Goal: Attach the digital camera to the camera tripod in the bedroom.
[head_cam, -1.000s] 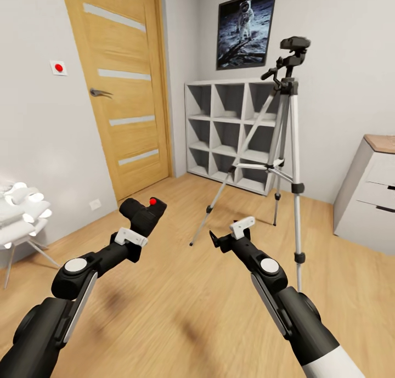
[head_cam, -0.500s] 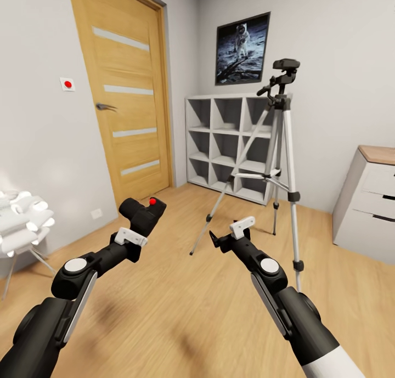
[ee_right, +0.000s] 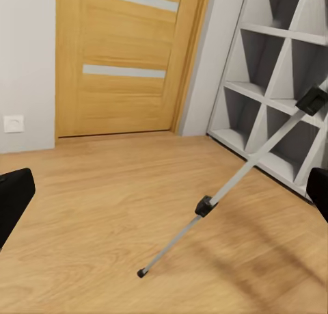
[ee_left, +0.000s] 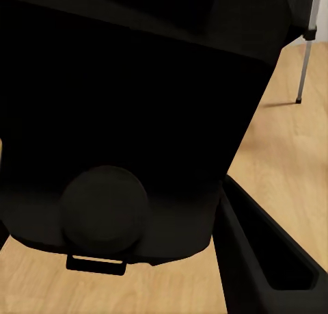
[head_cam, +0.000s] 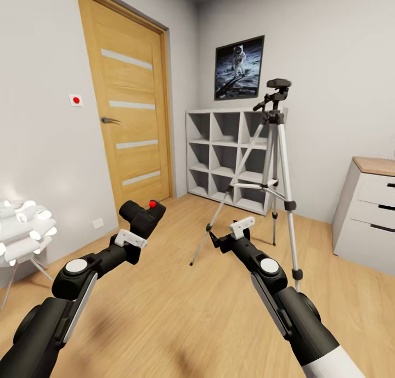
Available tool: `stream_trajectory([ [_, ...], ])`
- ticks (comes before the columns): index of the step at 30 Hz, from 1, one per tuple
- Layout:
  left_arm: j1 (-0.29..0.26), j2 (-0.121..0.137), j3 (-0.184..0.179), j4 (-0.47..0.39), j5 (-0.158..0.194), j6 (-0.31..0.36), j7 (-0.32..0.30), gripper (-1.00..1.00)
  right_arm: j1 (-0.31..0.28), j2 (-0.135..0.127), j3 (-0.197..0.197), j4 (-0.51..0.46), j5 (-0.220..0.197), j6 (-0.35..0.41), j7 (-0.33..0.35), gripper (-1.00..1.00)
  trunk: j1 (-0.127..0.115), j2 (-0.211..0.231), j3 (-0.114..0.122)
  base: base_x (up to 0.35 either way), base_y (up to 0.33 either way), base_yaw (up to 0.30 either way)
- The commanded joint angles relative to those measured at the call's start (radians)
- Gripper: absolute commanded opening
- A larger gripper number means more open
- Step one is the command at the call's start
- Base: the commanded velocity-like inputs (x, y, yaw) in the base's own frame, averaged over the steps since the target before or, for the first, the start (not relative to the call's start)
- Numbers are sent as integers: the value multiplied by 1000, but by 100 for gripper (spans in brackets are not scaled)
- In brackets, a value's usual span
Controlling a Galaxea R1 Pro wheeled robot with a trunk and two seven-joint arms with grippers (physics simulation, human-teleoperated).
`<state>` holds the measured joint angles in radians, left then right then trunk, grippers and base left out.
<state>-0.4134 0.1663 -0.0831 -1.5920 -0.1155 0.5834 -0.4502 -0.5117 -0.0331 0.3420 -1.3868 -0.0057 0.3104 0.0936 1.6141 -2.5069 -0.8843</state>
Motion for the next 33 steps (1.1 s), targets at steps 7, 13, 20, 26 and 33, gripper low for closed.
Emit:
stream_trajectory([
  [7,-1,13,-4,-7,-13,11,-20,-100,-1,-1,2,-1,0,6,1,100,-3,1,26,0,0,0],
  [13,-1,49,-10,-6,-12,7,-150,-100,-1,-1,2,-1,0,6,1,100,-6,3,49,0,0,0],
  [20,-1,68,-22,0,-13,5,-272,-100,-1,-1,2,-1,0,6,2,100,-9,4,76,0,0,0],
  [26,-1,73,-98,-4,-13,16,-324,-100,-1,-1,11,-1,0,6,2,100,-12,6,100,0,0,0],
  [33,-1,74,-215,-8,-13,78,-349,-100,-1,-1,15,-1,0,6,2,100,-22,21,125,0,0,0],
])
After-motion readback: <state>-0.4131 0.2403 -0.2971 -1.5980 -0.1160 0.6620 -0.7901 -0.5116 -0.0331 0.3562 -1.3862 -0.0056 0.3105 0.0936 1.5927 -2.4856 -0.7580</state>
